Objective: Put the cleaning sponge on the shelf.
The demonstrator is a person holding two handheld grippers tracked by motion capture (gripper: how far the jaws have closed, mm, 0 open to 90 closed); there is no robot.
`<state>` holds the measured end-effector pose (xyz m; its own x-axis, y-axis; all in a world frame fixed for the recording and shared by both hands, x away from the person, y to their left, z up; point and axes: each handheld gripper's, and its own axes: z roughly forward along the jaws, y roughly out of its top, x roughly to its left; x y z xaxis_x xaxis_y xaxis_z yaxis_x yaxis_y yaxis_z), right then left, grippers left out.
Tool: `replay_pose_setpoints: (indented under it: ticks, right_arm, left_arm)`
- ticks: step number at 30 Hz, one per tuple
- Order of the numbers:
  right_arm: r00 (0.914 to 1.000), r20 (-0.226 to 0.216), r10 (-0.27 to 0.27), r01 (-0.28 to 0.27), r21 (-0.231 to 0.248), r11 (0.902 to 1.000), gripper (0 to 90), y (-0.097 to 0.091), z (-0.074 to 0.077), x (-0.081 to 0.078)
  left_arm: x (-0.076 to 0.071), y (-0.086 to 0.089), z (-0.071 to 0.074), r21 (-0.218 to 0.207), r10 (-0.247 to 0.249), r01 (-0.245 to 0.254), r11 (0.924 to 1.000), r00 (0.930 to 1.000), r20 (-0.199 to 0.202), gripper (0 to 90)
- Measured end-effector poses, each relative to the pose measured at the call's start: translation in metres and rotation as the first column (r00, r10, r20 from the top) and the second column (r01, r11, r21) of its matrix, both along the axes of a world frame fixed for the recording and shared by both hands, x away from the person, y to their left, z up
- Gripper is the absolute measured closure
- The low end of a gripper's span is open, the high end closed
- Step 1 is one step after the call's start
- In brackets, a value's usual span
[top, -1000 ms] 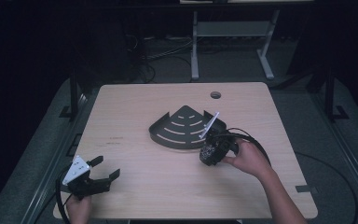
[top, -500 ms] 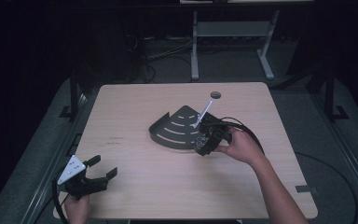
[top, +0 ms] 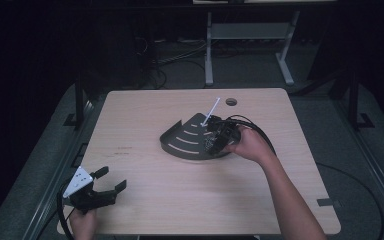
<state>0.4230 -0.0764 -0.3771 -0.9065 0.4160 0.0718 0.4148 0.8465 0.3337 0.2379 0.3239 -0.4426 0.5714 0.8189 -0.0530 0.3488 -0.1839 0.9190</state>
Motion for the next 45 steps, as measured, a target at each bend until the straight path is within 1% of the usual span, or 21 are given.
replay_pose_setpoints:
  ticks: [3,5,6,7,8,9,10,11,13,14,16,19,21,25,29,31,35,37,39,42,45]
  right_arm:
    - [0.9998,-0.017,-0.009,0.009,0.017,0.9998,32.2,0.001,-0.003,0.006]
    - [0.9998,-0.014,-0.015,0.016,0.014,0.9998,32.2,0.002,-0.003,0.01]
    - [0.9997,-0.013,-0.02,0.02,0.007,0.9998,32.2,0.003,-0.003,0.014]
    - [0.9997,-0.013,-0.02,0.02,0.007,0.9998,32.2,0.003,-0.003,0.014]
    - [0.9995,-0.018,-0.025,0.025,0.014,0.9996,32.1,0.005,-0.003,0.018]
    - [0.9995,-0.018,-0.025,0.025,0.014,0.9996,32.1,0.005,-0.003,0.018]
    - [0.9991,-0.027,-0.031,0.032,0.028,0.9991,32.1,0.005,-0.004,0.022]
    - [0.9991,-0.027,-0.031,0.032,0.028,0.9991,32.1,0.005,-0.004,0.022]
    - [0.9989,-0.026,-0.04,0.04,0.001,0.9992,32.0,0.006,-0.006,0.026]
    - [0.9988,-0.025,-0.043,0.042,-0.003,0.9991,32.0,0.007,-0.007,0.027]
    - [0.9984,-0.031,-0.047,0.047,0.0,0.9989,32.0,0.008,-0.008,0.031]
    - [0.9978,-0.035,-0.056,0.056,-0.012,0.9984,31.9,0.011,-0.012,0.038]
    - [0.9971,-0.041,-0.064,0.064,-0.001,0.9979,31.9,0.012,-0.014,0.041]
    - [0.9967,-0.042,-0.07,0.07,-0.007,0.9975,31.8,0.016,-0.022,0.045]
    - [0.9954,-0.058,-0.076,0.076,-0.015,0.997,31.7,0.018,-0.029,0.049]
    - [0.9946,-0.062,-0.083,0.082,-0.009,0.9966,31.6,0.018,-0.032,0.052]
    - [0.993,-0.066,-0.098,0.097,-0.016,0.9952,31.5,0.021,-0.037,0.054]
    - [0.9923,-0.063,-0.107,0.106,-0.011,0.9943,31.4,0.022,-0.04,0.056]
    - [0.9914,-0.069,-0.111,0.111,-0.007,0.9938,31.4,0.023,-0.042,0.057]
    - [0.9923,-0.064,-0.106,0.104,-0.026,0.9942,31.4,0.025,-0.046,0.058]
    - [0.9917,-0.068,-0.109,0.107,-0.029,0.9938,31.6,0.026,-0.049,0.058]
  left_arm:
    - [0.0,0.0,0.0,-0.004,-0.001,0.001,1.0,1.0,-0.001,13.5]
    - [0.001,-0.001,0.0,-0.003,-0.001,0.001,1.0,1.0,-0.004,13.5]
    - [0.001,-0.001,0.0,-0.002,-0.004,0.004,1.0,1.0,-0.005,13.5]
    - [0.001,-0.001,0.0,-0.002,-0.004,0.004,1.0,1.0,-0.005,13.5]
    - [0.001,-0.001,0.0,0.002,-0.003,0.003,1.0,1.0,-0.005,13.5]
    - [0.001,-0.001,0.0,0.002,-0.003,0.003,1.0,1.0,-0.005,13.5]
    - [0.001,-0.001,0.0,0.003,-0.003,0.003,1.0,1.0,-0.005,13.5]
    - [0.001,-0.001,0.0,0.003,-0.003,0.003,1.0,1.0,-0.005,13.5]
    - [0.001,-0.001,0.0,-0.001,-0.003,0.003,1.0,1.0,-0.005,13.5]
    - [0.001,-0.001,0.0,-0.002,-0.002,0.002,1.0,1.0,-0.005,13.5]
    - [0.001,-0.001,0.0,-0.007,-0.002,0.002,1.0,1.0,-0.005,13.5]
    - [0.001,-0.001,0.0,-0.003,-0.005,0.005,1.0,1.0,-0.005,13.5]
    - [0.001,-0.001,0.0,0.0,-0.004,0.004,1.0,1.0,-0.004,13.5]
    - [0.001,-0.001,0.0,0.0,-0.004,0.004,1.0,1.0,-0.005,13.5]
    - [0.001,0.0,0.0,-0.006,-0.003,0.003,1.0,1.0,-0.003,13.5]
    - [0.001,0.001,0.0,-0.004,-0.002,0.002,1.0,1.0,-0.003,13.5]
    - [0.001,0.0,0.0,-0.005,-0.006,0.006,1.0,1.0,-0.002,13.5]
    - [0.001,0.0,0.0,0.0,-0.008,0.008,1.0,1.0,-0.002,13.5]
    - [0.001,0.0,0.0,0.0,-0.008,0.008,1.0,1.0,-0.002,13.5]
    - [0.001,-0.001,0.0,0.001,-0.012,0.012,0.9999,0.9999,-0.003,13.5]
    - [0.001,-0.001,0.0,0.004,-0.011,0.011,0.9999,0.9999,-0.005,13.5]
